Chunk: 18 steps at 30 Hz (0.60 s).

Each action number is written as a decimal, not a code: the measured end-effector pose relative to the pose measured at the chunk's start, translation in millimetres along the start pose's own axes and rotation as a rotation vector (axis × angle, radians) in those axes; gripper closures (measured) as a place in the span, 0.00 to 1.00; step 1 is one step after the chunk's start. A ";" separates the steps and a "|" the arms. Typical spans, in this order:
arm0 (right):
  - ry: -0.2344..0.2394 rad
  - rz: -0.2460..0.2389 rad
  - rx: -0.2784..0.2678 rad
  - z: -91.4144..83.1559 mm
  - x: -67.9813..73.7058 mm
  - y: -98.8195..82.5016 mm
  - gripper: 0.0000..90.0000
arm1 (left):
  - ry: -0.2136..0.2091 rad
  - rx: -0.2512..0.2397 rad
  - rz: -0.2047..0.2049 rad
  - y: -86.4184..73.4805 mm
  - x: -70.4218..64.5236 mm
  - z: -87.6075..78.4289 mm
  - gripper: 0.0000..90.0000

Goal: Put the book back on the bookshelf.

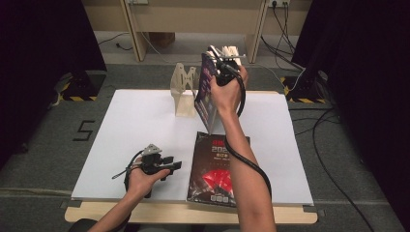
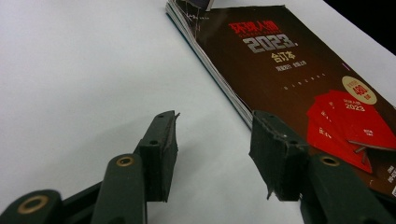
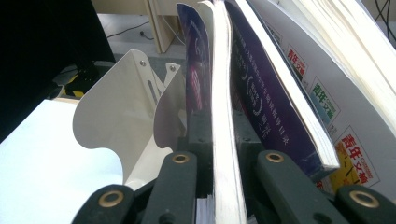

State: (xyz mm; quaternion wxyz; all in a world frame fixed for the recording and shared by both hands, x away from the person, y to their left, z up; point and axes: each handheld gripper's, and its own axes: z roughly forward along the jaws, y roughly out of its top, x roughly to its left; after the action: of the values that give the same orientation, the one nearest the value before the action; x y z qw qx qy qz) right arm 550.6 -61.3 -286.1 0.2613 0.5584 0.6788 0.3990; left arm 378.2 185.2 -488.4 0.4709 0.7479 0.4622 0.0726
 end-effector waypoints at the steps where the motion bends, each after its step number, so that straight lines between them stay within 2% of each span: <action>1: -0.005 0.008 -0.006 0.2 1.1 0.2 0.92 | 0.001 0.000 0.000 0.0 0.1 0.0 0.56; 8: -0.004 0.006 -0.075 -3.3 5.9 -1.5 0.92 | 0.005 0.003 -0.002 -0.5 0.9 0.4 0.56; 16: -0.039 -0.006 -0.167 -9.6 11.4 1.9 0.92 | 0.008 0.001 -0.004 -0.7 1.6 0.0 0.56; 18: -0.046 0.005 -0.190 -8.1 12.4 0.5 0.92 | 0.003 0.000 -0.003 -1.0 0.8 0.3 0.56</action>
State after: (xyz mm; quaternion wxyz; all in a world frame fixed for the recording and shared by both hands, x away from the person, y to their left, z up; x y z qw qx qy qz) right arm 541.4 -51.3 -280.1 0.3279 0.5417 0.6303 0.4492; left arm 378.3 185.7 -489.6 0.4703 0.7472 0.4639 0.0730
